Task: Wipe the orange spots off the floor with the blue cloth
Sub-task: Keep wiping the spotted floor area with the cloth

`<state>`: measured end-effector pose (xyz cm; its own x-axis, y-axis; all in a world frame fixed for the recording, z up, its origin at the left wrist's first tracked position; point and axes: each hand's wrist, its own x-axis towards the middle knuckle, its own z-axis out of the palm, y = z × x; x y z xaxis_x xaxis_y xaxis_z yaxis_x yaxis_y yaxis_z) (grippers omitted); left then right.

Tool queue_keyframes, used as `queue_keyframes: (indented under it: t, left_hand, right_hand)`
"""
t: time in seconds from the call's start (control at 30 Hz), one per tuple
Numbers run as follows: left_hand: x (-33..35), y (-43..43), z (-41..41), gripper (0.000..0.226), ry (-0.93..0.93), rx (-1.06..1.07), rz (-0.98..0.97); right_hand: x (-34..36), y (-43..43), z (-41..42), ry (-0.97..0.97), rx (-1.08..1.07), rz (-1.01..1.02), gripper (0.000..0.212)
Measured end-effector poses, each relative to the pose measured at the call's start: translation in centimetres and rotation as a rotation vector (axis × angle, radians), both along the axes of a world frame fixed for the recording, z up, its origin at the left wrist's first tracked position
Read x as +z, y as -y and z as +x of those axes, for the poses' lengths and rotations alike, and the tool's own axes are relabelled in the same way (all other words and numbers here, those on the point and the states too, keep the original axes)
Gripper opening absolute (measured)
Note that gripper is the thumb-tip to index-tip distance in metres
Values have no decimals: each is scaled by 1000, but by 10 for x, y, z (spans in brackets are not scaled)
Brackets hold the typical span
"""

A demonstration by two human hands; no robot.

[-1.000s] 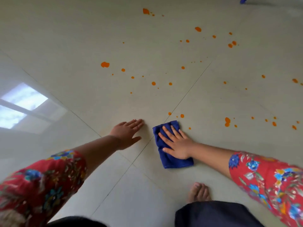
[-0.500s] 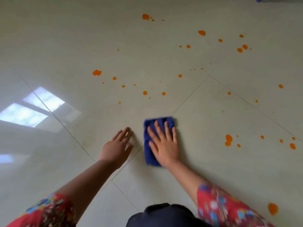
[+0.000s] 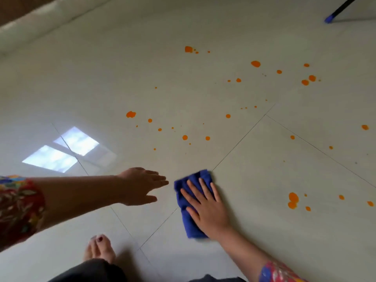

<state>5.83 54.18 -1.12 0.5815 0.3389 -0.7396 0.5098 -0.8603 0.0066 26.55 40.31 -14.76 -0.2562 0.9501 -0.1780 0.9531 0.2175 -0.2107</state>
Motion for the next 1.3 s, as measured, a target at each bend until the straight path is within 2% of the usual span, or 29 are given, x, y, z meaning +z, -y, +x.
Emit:
queue_keyframes:
  t: [0.07, 0.13, 0.2, 0.27, 0.3, 0.37, 0.47, 0.6, 0.63, 0.7, 0.77, 0.8, 0.83, 0.9, 0.97, 1.0, 1.07, 1.13, 1.23, 1.3]
  left_hand:
    - [0, -3, -2, 64, 9, 20, -6]
    - [-10, -6, -4, 64, 61, 93, 3]
    - [-23, -7, 0, 64, 146, 199, 24]
    - [-38, -10, 5, 64, 226, 300, 34]
    - [-45, -10, 8, 65, 251, 350, 28]
    - [-60, -19, 5, 67, 313, 389, 24]
    - [-76, -30, -2, 79, 443, 430, 48]
    - [-91, -40, -16, 71, 567, 495, 94]
    - [-95, -44, -21, 73, 594, 520, 110]
    - [-105, -53, -36, 72, 633, 587, 119]
    - [-111, -54, -45, 69, 645, 604, 136]
    - [-113, -53, -49, 67, 652, 605, 147]
    - [-115, -54, -52, 65, 669, 612, 160]
    - [-119, -56, -55, 62, 700, 655, 181]
    - [-122, -61, -56, 59, 719, 686, 216]
    - [-125, -63, -57, 58, 729, 698, 231]
    - [-129, -69, -61, 57, 748, 709, 257]
    - [-131, -75, -65, 55, 768, 698, 288]
    - [-134, -89, -76, 54, 769, 700, 329]
    - [-138, -93, -81, 55, 758, 722, 345]
  right_hand:
    - [-2, 6, 29, 42, 97, 53, 60]
    - [-8, -6, 63, 62, 17, 56, 60]
    - [-2, -28, 81, 84, -93, -30, 60]
    - [4, -50, 89, 119, -79, -90, 62]
    - [3, -55, 92, 159, -26, -55, 63]
    - [4, -60, 86, 203, -18, -68, 63]
    - [9, -70, 67, 244, -128, -85, 60]
    - [14, -97, 5, 140, -366, -78, 63]
    - [11, -93, -13, 134, -327, -40, 62]
    - [3, -69, -33, 133, -77, 25, 62]
    - [4, -42, -21, 132, 139, 43, 62]
    - [3, -39, -6, 138, 152, 56, 61]
    - [0, -45, 7, 151, 114, 67, 59]
    - [-2, -74, 21, 175, -136, 73, 55]
    - [-1, -116, 9, 168, -385, 52, 55]
    - [2, -136, -7, 155, -434, 43, 56]
    - [-1, -155, -43, 126, -358, 77, 57]
    - [-3, -138, -67, 131, -149, 75, 58]
    - [0, -115, -46, 101, 131, 71, 59]
    - [-5, -127, -16, 169, 127, 102, 58]
